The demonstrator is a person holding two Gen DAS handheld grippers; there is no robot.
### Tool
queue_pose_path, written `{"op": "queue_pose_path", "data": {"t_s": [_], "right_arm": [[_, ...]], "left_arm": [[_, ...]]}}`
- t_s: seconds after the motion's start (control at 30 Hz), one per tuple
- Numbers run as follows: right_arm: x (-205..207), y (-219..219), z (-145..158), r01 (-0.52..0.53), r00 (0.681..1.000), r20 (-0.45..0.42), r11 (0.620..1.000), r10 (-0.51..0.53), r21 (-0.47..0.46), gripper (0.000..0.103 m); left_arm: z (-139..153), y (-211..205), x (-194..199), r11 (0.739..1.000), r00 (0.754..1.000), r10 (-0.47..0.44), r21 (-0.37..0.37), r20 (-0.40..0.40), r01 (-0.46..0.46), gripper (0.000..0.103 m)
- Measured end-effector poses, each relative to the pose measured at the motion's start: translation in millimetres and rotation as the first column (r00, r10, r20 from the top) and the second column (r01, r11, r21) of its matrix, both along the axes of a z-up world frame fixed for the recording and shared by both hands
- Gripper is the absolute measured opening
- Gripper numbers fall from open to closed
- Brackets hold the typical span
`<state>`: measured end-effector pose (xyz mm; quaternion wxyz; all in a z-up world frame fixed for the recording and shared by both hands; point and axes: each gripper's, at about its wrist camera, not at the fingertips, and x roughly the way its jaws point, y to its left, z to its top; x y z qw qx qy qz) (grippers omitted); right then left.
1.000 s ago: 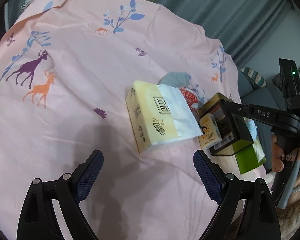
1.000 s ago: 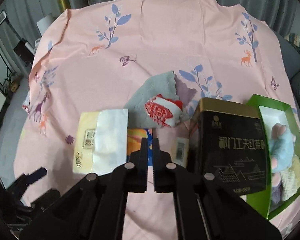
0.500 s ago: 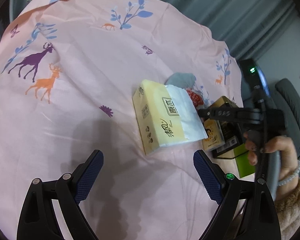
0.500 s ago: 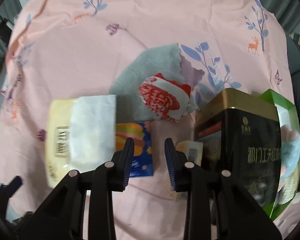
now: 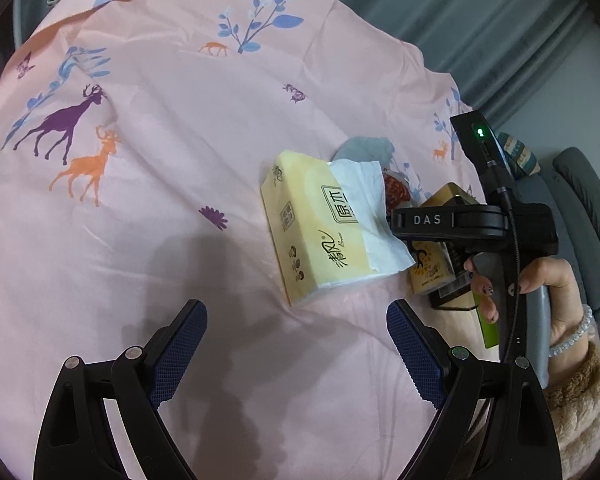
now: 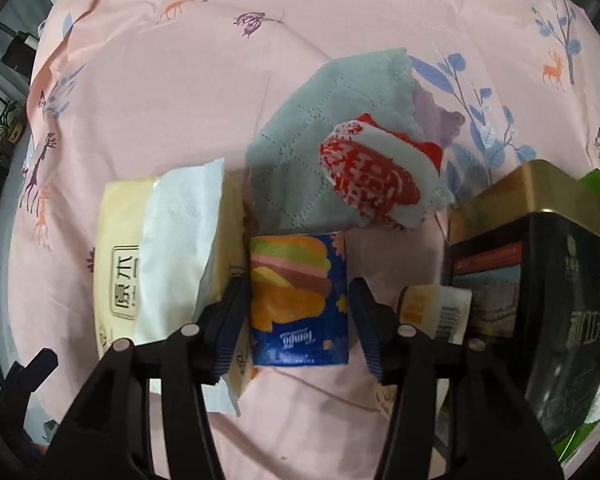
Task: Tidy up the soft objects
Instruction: 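Position the right gripper around the blue Tempo tissue pack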
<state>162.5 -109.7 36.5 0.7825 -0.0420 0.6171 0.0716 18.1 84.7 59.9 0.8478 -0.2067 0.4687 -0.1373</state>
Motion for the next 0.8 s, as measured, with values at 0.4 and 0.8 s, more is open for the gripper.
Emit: {"op": "queue_pose_path", "data": {"t_s": [0.4,0.8], "right_arm": [[-10.5,14.6,-8.8,-0.033,0.997,0.071,0.998,0.037,-0.058,0.049],[-109.4,-26.1,22.3,-0.029,0.996,0.084,0.996,0.022,0.084,0.049]], "left_arm": [[-0.6,-5.8,-1.4,1.000,1.000,-0.014,0.010,-0.004,0.014,0.092],[-1.9,-17.7,-7.0,0.999,0.999,-0.034,0.019,0.005,0.033,0.092]]}}
